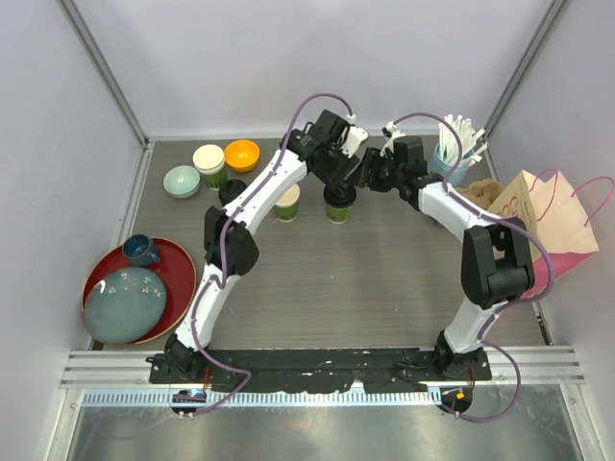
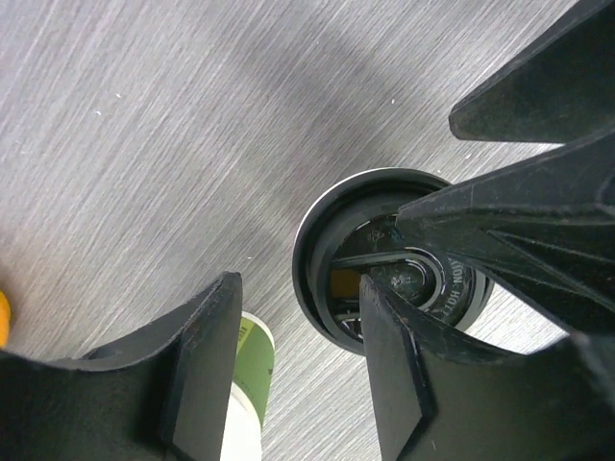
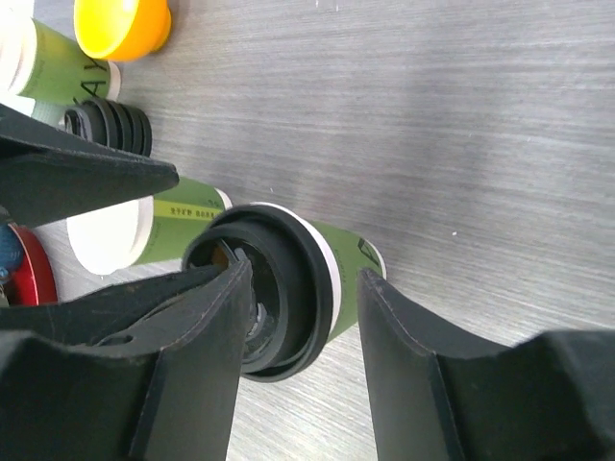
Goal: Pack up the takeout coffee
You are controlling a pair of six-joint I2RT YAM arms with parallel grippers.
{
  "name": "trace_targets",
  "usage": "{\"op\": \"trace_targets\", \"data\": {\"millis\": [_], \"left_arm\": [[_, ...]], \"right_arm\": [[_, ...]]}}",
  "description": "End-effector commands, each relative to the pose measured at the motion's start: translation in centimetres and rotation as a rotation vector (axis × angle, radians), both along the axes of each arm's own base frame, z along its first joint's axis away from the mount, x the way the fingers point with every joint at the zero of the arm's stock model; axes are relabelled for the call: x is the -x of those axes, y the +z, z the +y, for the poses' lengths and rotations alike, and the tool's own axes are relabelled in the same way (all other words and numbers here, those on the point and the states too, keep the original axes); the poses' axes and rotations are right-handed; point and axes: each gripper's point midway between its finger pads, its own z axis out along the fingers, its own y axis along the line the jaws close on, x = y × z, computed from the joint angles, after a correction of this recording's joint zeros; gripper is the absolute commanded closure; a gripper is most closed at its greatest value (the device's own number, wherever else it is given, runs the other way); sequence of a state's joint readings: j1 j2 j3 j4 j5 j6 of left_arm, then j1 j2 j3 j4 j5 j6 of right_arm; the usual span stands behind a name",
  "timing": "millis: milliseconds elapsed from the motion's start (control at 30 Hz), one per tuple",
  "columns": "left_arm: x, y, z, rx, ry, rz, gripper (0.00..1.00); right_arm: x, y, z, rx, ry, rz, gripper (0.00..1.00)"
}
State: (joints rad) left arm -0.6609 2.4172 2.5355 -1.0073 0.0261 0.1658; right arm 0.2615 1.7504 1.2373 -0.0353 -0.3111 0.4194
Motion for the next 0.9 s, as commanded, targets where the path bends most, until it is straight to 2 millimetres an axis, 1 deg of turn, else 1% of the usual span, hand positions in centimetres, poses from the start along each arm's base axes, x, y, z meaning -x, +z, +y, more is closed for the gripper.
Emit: {"op": "trace_targets", "data": {"millis": [0, 33, 67, 100, 133, 167, 200, 233, 267, 300, 433, 467, 567, 600, 633, 700, 733, 767, 800, 833, 867], "left_arm": [[0.1, 9.1, 0.9, 0.104, 0.005, -0.153, 0.41], [0.2, 10.3, 1.2, 0.121, 0.009, -0.169, 0.38], [0.4, 10.5, 1.2, 0.128, 0.009, -0.164, 0.38], [0.6, 10.9, 1.3, 0.141, 0.008, -0.163, 0.38], [0.8, 11.0, 1.4, 0.172, 0.01, -0.137, 0.44], [1.3, 10.9, 1.6, 0.188, 0.009, -0.114, 0.53], [1.5, 10.9, 1.3, 0.223, 0.006, -0.094, 0.62], [1.7, 10.7, 1.3, 0.26, 0.023, -0.056, 0.88], [2.2, 10.2, 1.1, 0.302, 0.004, 0.003, 1.0], [2.1, 9.7, 1.0, 0.32, 0.008, 0.032, 1.0], [2.6, 8.2, 0.5, 0.325, -0.001, 0.095, 1.0], [2.6, 8.4, 0.5, 0.329, -0.005, 0.092, 1.0], [2.5, 9.2, 0.1, 0.362, 0.002, 0.09, 1.0], [2.5, 8.8, 0.0, 0.363, 0.003, 0.097, 1.0], [2.4, 8.5, -0.1, 0.364, 0.003, 0.104, 1.0], [2.6, 7.2, -0.5, 0.361, 0.002, 0.136, 1.0], [2.6, 5.4, -0.5, 0.342, 0.01, 0.172, 1.0], [2.5, 4.5, -0.6, 0.337, 0.014, 0.182, 1.0], [2.4, 3.6, -0.6, 0.327, 0.019, 0.193, 1.0], [2.4, 1.6, -0.5, 0.3, 0.032, 0.223, 1.0], [2.2, 0.6, -0.4, 0.287, 0.038, 0.23, 1.0]], "right_arm": [[-0.9, 7.6, -0.7, 0.03, -0.005, -0.178, 0.47], [-0.9, 8.1, -0.7, 0.031, -0.002, -0.188, 0.46], [-0.8, 9.2, -0.7, 0.025, 0.003, -0.211, 0.47], [-0.6, 9.6, -0.6, 0.023, 0.011, -0.218, 0.52], [-0.5, 9.9, -0.6, 0.018, 0.014, -0.227, 0.57], [0.0, 10.0, -0.2, 0.005, 0.04, -0.226, 0.65], [0.2, 10.3, -0.1, -0.004, 0.052, -0.237, 0.77], [0.4, 10.1, 0.2, -0.014, 0.064, -0.236, 0.83], [0.9, 9.5, 0.5, -0.023, 0.081, -0.224, 0.88], [0.8, 9.2, 0.6, -0.029, 0.086, -0.226, 0.99], [0.7, 8.2, 1.4, -0.043, 0.118, -0.194, 0.99], [0.7, 8.7, 1.7, -0.046, 0.126, -0.204, 0.99], [0.5, 9.4, 2.1, -0.044, 0.133, -0.217, 0.99], [0.4, 9.5, 2.1, -0.045, 0.133, -0.22, 0.99], [0.3, 9.0, 2.2, -0.046, 0.136, -0.21, 0.99], [0.3, 7.8, 2.4, -0.052, 0.145, -0.191, 0.99], [0.3, 5.7, 2.4, -0.048, 0.145, -0.151, 0.99], [0.1, 5.1, 2.7, -0.056, 0.15, -0.155, 0.99], [0.2, 4.0, 2.8, -0.064, 0.153, -0.13, 0.99], [0.6, 2.3, 2.9, -0.064, 0.159, -0.094, 0.99], [0.5, 0.7, 2.8, -0.062, 0.151, -0.064, 0.99]]}}
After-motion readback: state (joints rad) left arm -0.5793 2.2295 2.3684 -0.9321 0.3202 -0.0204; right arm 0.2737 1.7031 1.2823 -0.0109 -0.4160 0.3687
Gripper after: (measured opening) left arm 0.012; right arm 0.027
